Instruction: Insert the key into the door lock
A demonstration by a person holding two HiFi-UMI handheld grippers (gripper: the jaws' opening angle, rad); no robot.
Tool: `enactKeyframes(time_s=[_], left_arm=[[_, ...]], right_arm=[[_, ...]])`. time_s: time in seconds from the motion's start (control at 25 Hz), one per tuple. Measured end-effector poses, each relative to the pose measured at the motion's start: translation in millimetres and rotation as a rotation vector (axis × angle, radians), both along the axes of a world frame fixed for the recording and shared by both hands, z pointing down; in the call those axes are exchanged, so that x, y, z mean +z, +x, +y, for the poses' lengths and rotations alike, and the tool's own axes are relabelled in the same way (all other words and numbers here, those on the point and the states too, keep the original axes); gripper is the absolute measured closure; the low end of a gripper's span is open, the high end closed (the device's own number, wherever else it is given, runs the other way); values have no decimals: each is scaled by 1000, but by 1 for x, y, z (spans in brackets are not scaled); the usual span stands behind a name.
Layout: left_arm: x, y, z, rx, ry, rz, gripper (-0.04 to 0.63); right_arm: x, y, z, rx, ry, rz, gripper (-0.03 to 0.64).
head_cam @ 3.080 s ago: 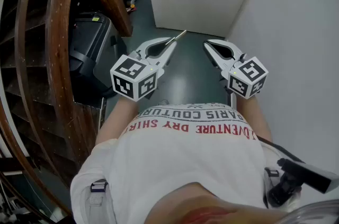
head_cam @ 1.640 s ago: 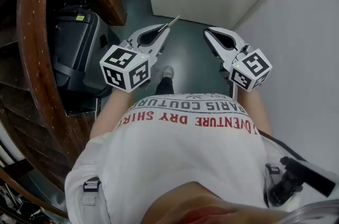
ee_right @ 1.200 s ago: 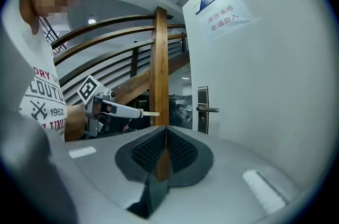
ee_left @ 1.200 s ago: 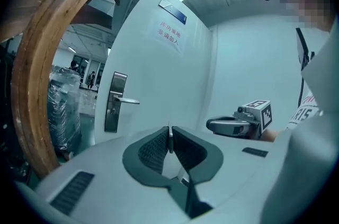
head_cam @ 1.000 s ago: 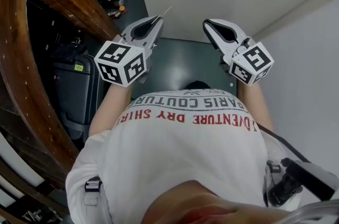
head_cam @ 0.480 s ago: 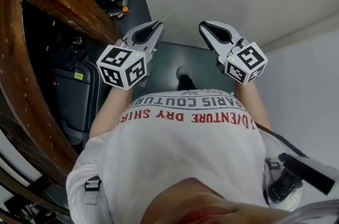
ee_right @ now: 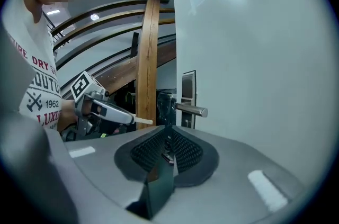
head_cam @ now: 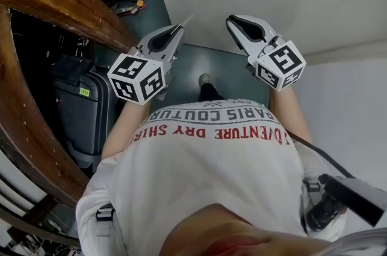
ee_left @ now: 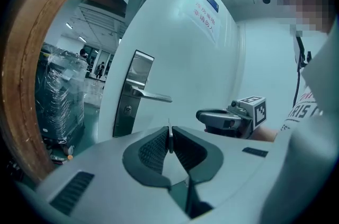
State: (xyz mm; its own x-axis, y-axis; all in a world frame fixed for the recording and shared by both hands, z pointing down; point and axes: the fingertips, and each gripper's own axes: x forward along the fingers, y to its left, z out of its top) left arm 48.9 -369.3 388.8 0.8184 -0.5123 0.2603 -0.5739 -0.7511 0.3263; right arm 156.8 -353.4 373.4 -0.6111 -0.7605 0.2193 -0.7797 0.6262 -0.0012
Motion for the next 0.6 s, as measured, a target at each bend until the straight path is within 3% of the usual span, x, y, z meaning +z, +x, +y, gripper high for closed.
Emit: enactKeyframes(time_s=[0.16, 0.4, 0.6], left_arm=[[1, -2, -13, -20, -8, 9, 572], [2, -9, -36, -60, -30, 40, 573], [16, -16, -46, -94, -78, 72, 573]], right_arm=[[-18, 9, -32, 25, 80, 41, 553], [-21, 11, -85, 1, 107, 104, 431], [-9, 2, -114, -26, 86, 137, 411]])
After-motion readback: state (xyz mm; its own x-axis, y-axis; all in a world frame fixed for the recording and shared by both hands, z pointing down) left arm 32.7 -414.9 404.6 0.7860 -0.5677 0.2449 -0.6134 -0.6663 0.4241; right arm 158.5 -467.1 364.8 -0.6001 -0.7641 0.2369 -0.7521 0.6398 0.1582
